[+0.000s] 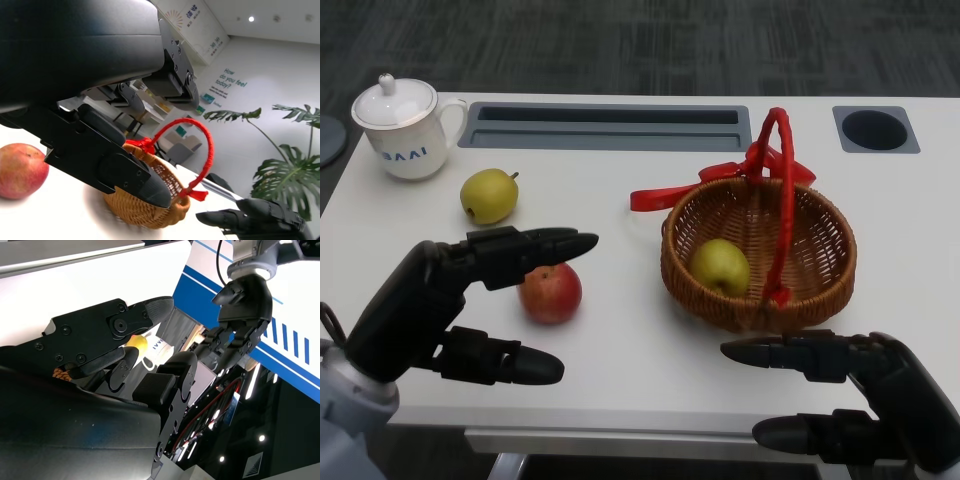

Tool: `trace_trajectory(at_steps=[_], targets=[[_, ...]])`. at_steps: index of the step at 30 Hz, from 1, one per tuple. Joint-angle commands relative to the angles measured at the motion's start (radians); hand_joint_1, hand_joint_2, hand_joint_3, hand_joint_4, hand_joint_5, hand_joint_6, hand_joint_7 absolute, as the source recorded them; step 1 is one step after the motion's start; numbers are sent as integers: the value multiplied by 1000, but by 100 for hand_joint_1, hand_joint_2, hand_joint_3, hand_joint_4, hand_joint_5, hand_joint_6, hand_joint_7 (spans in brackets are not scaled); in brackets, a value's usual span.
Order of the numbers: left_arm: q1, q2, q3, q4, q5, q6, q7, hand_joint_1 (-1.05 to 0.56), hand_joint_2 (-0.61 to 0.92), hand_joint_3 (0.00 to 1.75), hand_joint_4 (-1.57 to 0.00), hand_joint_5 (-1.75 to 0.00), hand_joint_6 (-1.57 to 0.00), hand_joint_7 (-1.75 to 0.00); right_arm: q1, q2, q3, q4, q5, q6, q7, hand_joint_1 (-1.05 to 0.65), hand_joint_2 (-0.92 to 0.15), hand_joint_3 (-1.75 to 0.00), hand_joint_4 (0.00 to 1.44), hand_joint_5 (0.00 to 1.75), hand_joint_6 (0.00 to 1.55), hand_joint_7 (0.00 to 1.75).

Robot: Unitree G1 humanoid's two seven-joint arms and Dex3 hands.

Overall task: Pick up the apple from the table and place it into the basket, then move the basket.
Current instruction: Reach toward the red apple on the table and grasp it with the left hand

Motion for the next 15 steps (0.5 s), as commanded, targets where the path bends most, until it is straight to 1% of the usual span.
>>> trace_trajectory(at_steps=[1, 3, 5, 9, 12, 15], targets=[[-65, 46, -14, 83, 97, -3, 100, -78, 70, 0, -48, 0, -46, 0, 4, -9, -1, -16, 8, -1, -4, -50, -83, 0, 88, 0, 82, 0], [-113, 64, -36, 154, 181, 11, 177, -75, 67, 0, -49, -1, -46, 0, 6, -11, 1, -19, 7, 1, -3, -50, -84, 0, 88, 0, 82, 0], [-159, 85, -69, 220, 290, 37, 286, -76, 65, 0, -50, -2, -46, -1, 5, -11, 2, -21, 5, -1, -2, -50, -84, 0, 88, 0, 82, 0], [-236, 128, -180, 328, 501, 121, 529, -81, 64, 0, -49, -1, -44, 0, 8, -11, 2, -24, 3, -5, -3, -50, -84, 0, 88, 0, 82, 0], [-292, 139, -271, 431, 583, 173, 670, -80, 61, 0, -49, -1, -43, 0, 13, -11, 2, -32, 1, -2, -5, -50, -84, 0, 89, 0, 82, 0], [-332, 137, -349, 521, 619, 221, 756, -76, 60, 0, -50, -1, -42, 0, 19, -11, 3, -41, 3, 2, -5, -50, -84, 0, 89, 0, 82, 0]])
